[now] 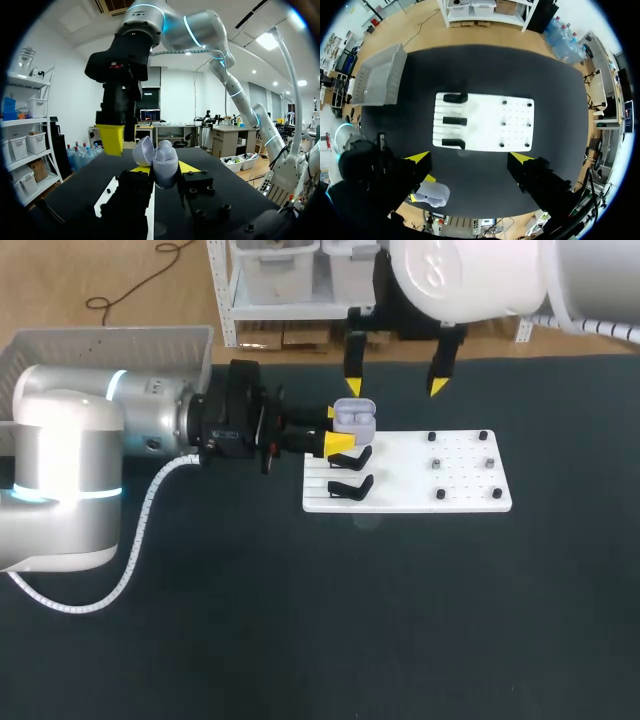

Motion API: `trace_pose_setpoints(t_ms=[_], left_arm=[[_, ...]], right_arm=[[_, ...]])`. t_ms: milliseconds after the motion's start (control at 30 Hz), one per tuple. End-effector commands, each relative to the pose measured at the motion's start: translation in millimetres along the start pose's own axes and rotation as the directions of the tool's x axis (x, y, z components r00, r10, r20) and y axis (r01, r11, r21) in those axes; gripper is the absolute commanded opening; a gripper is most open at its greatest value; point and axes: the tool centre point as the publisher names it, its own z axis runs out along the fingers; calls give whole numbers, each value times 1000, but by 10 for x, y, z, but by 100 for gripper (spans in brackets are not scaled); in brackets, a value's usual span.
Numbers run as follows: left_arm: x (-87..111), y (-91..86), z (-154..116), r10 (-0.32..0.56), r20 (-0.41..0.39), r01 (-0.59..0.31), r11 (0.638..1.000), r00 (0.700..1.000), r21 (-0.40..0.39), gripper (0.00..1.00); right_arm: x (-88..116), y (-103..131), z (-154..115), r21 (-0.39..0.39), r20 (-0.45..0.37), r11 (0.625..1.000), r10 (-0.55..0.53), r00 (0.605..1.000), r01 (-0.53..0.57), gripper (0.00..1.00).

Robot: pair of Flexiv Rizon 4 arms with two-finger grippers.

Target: Pick up each earbud case from the left stands, insert the matching earbuds, close the lid, and place the case in the box.

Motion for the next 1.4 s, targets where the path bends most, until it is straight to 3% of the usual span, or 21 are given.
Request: trace_pose_setpoints(t_ms=[33, 367, 467, 600, 733, 867, 1000, 1133, 1400], left_arm=[[6, -7, 1, 2, 2, -2, 1000, 1000, -3, 0], [6, -7, 1, 2, 2, -2, 1000, 1000, -3, 0], [6, -7, 1, 2, 2, -2, 1000, 1000, -3, 0], [6, -7, 1, 2, 2, -2, 1000, 1000, -3, 0], [6, -7, 1, 2, 2, -2, 1000, 1000, -3, 0], [6, -7, 1, 2, 2, -2, 1000, 1000, -3, 0], [-150, -65, -112, -15, -5, 14, 997, 1000, -72, 0], [-326, -100, -312, -29, -4, 27, 969, 1000, -244, 0], [-664, -241, -948, -75, 70, 100, 859, 995, -503, 0]], right_arm=[[150, 13, -11, -10, -1, 1000, -3, 1000, 3, 100], [410, 122, -73, -27, 14, 1000, -10, 1000, 10, 100], [432, 108, -243, -11, 115, 1000, -13, 993, 14, 100], [543, 148, -689, 0, 274, 996, -82, 958, 85, 100], [822, 194, -1086, 3, 371, 987, -152, 916, 162, 100], [1097, 213, -1256, -19, 436, 977, -182, 881, 212, 100], [1224, 214, -1239, -48, 467, 968, -198, 862, 248, 100], [1229, 209, -1225, -65, 478, 962, -204, 855, 266, 100], [1229, 209, -1225, -65, 478, 962, -204, 855, 266, 100]])
